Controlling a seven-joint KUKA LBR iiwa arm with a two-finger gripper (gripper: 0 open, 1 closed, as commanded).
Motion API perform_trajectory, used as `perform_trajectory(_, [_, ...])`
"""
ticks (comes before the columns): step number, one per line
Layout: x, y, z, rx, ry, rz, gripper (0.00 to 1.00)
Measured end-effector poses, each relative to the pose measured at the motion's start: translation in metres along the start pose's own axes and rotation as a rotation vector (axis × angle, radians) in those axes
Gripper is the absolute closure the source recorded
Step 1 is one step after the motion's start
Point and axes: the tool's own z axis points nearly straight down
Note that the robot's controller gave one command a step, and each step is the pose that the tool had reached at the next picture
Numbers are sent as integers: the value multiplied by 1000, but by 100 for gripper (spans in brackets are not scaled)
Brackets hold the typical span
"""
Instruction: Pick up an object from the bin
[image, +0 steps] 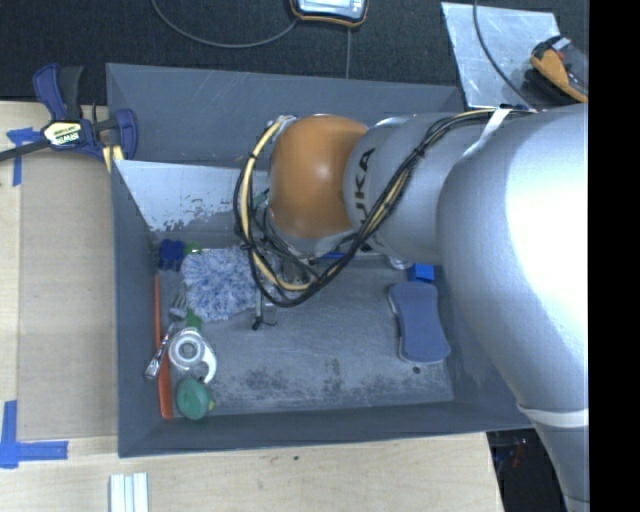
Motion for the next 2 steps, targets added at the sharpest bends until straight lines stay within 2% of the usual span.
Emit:
perform_trajectory(1, [6, -11, -57, 4, -10, -75, 0])
perform_trajectory(2, [-7, 38, -29, 0, -4, -305, 0])
